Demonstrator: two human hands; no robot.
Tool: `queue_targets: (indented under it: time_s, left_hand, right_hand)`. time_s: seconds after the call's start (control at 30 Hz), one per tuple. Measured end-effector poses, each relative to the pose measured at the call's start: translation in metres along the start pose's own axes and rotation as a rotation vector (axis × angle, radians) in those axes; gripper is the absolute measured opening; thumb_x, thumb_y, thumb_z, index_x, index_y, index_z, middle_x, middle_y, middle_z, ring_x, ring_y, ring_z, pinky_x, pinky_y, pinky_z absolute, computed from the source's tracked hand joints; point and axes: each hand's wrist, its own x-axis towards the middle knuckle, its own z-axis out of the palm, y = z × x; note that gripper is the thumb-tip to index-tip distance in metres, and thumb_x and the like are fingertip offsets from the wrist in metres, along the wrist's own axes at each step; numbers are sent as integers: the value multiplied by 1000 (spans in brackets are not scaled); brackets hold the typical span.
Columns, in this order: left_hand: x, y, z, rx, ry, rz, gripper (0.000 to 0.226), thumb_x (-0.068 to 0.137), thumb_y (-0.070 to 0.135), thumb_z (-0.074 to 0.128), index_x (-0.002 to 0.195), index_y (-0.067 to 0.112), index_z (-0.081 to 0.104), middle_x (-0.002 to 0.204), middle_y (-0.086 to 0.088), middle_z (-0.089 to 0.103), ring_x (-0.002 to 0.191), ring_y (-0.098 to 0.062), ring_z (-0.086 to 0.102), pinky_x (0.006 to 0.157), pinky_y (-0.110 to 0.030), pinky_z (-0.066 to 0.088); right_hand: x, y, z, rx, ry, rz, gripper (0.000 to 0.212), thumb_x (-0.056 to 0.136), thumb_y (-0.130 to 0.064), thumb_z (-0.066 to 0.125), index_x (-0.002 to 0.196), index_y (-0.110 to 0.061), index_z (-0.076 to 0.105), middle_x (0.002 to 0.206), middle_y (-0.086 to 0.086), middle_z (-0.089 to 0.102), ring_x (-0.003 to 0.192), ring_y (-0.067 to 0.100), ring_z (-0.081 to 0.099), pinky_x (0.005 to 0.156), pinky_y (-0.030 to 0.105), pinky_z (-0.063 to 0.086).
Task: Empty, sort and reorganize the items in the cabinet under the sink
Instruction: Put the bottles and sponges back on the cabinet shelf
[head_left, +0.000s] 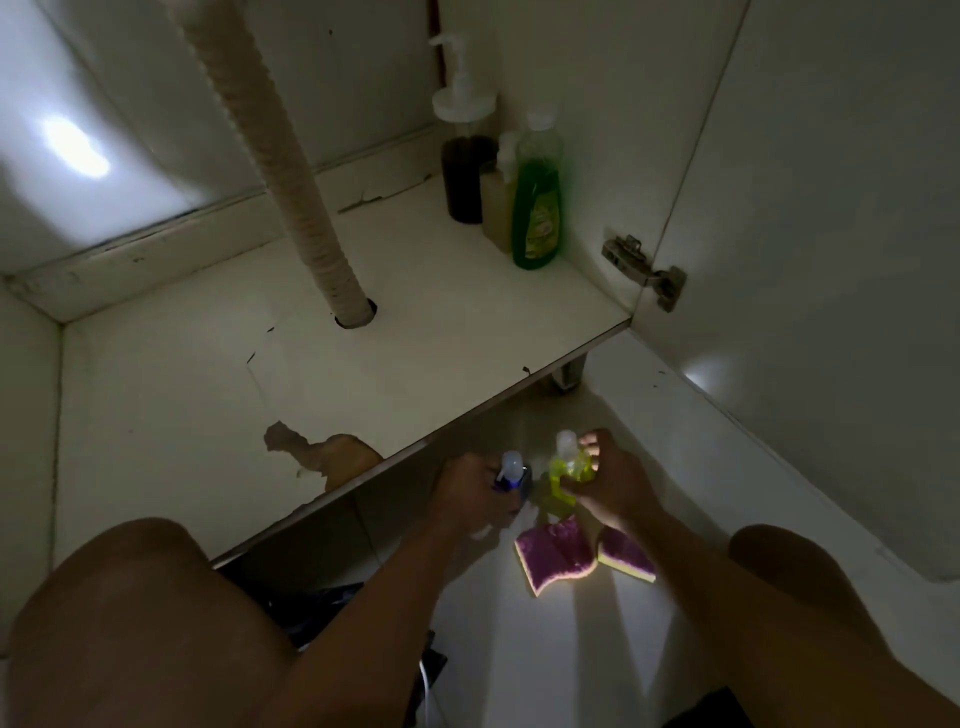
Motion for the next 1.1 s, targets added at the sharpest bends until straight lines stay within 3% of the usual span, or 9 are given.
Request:
queue_targets:
  time_s: [0.1, 0.2, 0.27, 0.57, 0.67, 0.8, 0.87, 0.97, 1.1]
  left_hand:
    - [-4, 29, -23, -3, -17, 180, 14, 73, 24, 78, 74, 21, 64, 68, 4, 67, 64, -5, 66, 65, -30, 59]
    - [-5, 74, -56, 53, 137, 385, 21, 71, 34, 77, 64, 24, 60, 56, 10, 60, 53, 3, 56, 57, -15, 44]
    - [2, 101, -77, 117, 258, 473, 28, 70, 44, 76, 65, 22, 60, 60, 8, 62, 58, 0, 58, 57, -19, 44]
    - [58, 143, -144, 181, 483, 545, 30, 65, 57, 63, 59, 30, 50, 58, 15, 49, 54, -1, 48, 57, -19, 34]
    - [82, 139, -147, 218, 479, 438, 27, 72, 42, 76, 70, 22, 59, 70, 6, 60, 67, -9, 56, 63, -21, 38]
    - [105, 132, -147, 182, 447, 315, 22, 75, 36, 76, 81, 22, 61, 78, 6, 60, 73, -10, 57, 61, -17, 37]
    - [116, 131, -144, 179, 422, 304, 21, 77, 34, 74, 81, 19, 60, 78, 6, 62, 74, -12, 59, 58, -16, 38]
    - [131, 134, -141, 114, 404, 338, 24, 79, 32, 72, 88, 9, 68, 86, -5, 70, 82, -20, 67, 72, -31, 52]
    - [146, 131, -135, -41, 402, 408, 41, 83, 33, 74, 117, 12, 65, 106, -4, 72, 94, -17, 69, 86, -34, 56]
  right_hand:
    - [-6, -15, -38, 24, 115, -105, 58, 78, -39, 81, 125, -21, 52, 102, -1, 71, 82, 11, 66, 70, 25, 56]
    - [-5, -41, -73, 45, 280, -166, 51, 81, -34, 79, 124, -22, 54, 101, -2, 67, 88, 15, 63, 76, 32, 54]
    - [2, -57, -90, 94, 352, -189, 52, 79, -33, 78, 125, -25, 55, 103, -5, 65, 94, 15, 62, 79, 32, 52]
    - [43, -118, -123, 335, 363, -228, 64, 85, -38, 73, 141, -26, 46, 135, 0, 58, 116, 21, 59, 98, 42, 51]
    - [58, -127, -124, 285, 304, -246, 48, 92, -26, 69, 134, -9, 53, 126, 7, 59, 112, 20, 57, 94, 27, 46]
    - [78, -130, -116, 318, 277, -207, 47, 93, -26, 69, 135, -13, 54, 126, 1, 58, 109, 9, 53, 80, 10, 34]
    - [85, -131, -115, 405, 274, -188, 47, 92, -26, 70, 135, -16, 53, 121, -2, 58, 101, 8, 53, 81, 17, 42]
    - [92, -124, -105, 458, 302, -127, 55, 87, -33, 75, 136, -24, 51, 115, -9, 58, 102, 10, 58, 87, 28, 50]
    - [97, -113, -90, 375, 317, -17, 31, 85, -41, 75, 108, -30, 56, 106, -6, 62, 100, 16, 62, 82, 28, 49]
